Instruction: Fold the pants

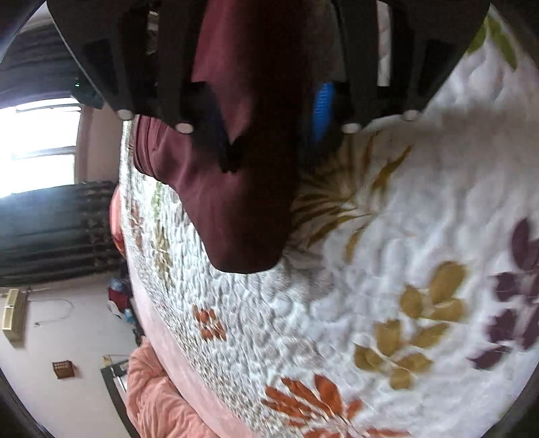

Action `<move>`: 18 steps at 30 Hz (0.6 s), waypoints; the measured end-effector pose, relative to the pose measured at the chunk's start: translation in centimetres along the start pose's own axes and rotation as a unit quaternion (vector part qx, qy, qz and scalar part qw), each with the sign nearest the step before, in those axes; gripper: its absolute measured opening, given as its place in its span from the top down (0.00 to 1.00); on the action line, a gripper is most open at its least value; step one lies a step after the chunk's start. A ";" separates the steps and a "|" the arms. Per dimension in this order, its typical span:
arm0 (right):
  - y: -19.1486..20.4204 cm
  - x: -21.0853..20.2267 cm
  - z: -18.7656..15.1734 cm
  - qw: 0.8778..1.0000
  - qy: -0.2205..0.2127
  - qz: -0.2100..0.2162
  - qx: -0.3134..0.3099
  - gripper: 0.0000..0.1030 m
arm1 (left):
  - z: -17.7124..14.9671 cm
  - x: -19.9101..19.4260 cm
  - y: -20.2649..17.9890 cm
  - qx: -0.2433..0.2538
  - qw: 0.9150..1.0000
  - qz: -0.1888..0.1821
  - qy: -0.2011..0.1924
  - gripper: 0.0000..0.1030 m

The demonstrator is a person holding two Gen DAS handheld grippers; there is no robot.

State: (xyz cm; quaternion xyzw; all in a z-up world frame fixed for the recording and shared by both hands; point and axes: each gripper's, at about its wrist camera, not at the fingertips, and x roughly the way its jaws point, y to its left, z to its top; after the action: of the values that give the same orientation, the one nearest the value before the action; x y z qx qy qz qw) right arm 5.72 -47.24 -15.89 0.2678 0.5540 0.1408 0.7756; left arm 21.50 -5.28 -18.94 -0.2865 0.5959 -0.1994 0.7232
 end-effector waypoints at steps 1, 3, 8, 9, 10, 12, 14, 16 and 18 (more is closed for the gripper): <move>0.2 -0.4 0.0 1.000 -0.006 -0.005 -0.001 0.54 | -0.3 -0.7 -0.3 0.002 1.000 0.009 -0.009 0.50; 0.7 -1.9 0.3 1.000 -0.029 -0.012 -0.005 0.54 | -1.1 -2.6 -1.4 0.019 0.999 0.012 -0.032 0.50; 3.9 -3.3 0.8 0.998 -0.048 -0.015 -0.045 0.51 | -4.0 -3.4 -6.1 0.088 0.995 0.038 -0.034 0.45; 4.4 -3.1 0.8 0.997 -0.047 -0.016 -0.054 0.49 | -4.7 -3.0 -6.8 0.103 0.993 0.049 -0.029 0.43; 5.0 -2.7 0.7 0.997 -0.044 -0.021 -0.063 0.49 | -5.1 -2.6 -7.4 0.113 0.992 0.056 -0.026 0.43; 5.5 -1.9 0.7 0.996 -0.035 -0.037 -0.071 0.49 | -5.8 -1.6 -7.8 0.135 0.986 0.092 -0.025 0.42; 5.2 -0.9 0.6 0.997 -0.027 -0.044 -0.065 0.48 | -6.5 -0.9 -7.3 0.148 0.982 0.113 -0.022 0.41; 4.4 -0.1 0.5 0.996 -0.016 -0.069 -0.054 0.48 | -6.5 0.2 -7.0 0.163 0.978 0.133 -0.010 0.41; 3.4 0.5 0.3 0.995 -0.005 -0.090 -0.039 0.53 | -6.7 0.5 -6.6 0.170 0.975 0.139 -0.011 0.41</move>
State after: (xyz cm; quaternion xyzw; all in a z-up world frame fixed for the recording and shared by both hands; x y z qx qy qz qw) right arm 6.41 -44.27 -14.31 0.1875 0.5665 0.0907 0.7973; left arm 15.40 -11.80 -15.83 -0.0756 0.5792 -0.1920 0.7887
